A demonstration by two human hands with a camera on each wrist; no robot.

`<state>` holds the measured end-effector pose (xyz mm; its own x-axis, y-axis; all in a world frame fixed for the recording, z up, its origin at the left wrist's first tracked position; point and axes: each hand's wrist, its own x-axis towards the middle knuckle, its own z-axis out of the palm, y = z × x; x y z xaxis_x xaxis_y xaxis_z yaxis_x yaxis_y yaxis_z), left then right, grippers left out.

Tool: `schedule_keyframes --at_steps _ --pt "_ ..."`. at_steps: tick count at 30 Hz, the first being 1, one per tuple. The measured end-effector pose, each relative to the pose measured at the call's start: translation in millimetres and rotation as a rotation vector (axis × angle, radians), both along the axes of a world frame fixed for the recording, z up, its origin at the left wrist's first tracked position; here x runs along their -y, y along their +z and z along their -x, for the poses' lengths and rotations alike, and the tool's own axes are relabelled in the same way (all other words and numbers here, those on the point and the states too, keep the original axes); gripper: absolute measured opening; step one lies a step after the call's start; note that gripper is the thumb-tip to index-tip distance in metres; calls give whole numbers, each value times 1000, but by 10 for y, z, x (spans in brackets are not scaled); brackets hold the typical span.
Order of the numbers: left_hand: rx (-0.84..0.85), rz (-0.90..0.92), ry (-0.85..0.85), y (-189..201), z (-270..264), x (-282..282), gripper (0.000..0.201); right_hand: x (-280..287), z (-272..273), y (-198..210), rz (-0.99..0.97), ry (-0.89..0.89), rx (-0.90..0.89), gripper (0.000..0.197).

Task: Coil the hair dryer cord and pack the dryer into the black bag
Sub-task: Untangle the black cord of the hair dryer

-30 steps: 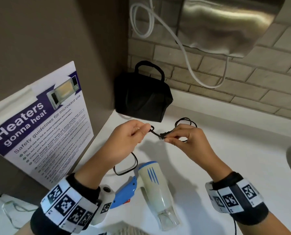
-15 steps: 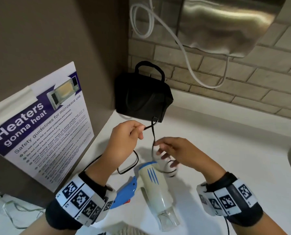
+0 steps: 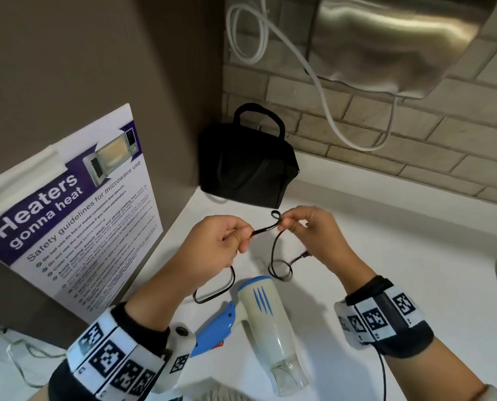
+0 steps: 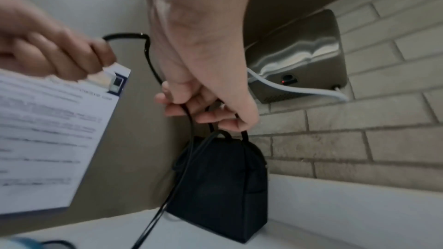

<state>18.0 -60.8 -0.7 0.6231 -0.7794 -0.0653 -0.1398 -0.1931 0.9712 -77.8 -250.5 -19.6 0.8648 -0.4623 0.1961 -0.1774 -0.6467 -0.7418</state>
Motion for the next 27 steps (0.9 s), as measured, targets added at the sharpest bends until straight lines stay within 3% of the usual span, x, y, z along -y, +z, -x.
schedule_keyframes --at_steps 2,7,10,14,17,20,23,25,27 --pt "2 -36 -14 -47 29 -53 24 64 -7 -23 -126 -85 80 17" --pt "-15 -178 46 -298 -51 -125 22 131 57 17 -516 -99 177 21" --pt "-94 -251 100 -364 -134 -135 24 142 137 -13 -513 -123 143 24" --pt "-336 -82 16 -139 -200 -175 24 93 240 -123 -441 -204 45 14" --pt "-274 -70 -60 -32 -235 -222 25 86 236 -195 -417 -268 -13 8" --pt "-186 -151 -124 -23 -290 -314 25 148 242 -215 -241 -227 -151 10" --pt "-118 -160 -36 -63 -296 -361 23 127 233 -152 151 -185 -338 23" --pt "-11 -160 32 -80 -220 -316 21 -49 190 -54 489 -135 -270 39" --pt "98 -167 45 -73 -100 -235 20 -426 134 100 699 -36 -61 47"
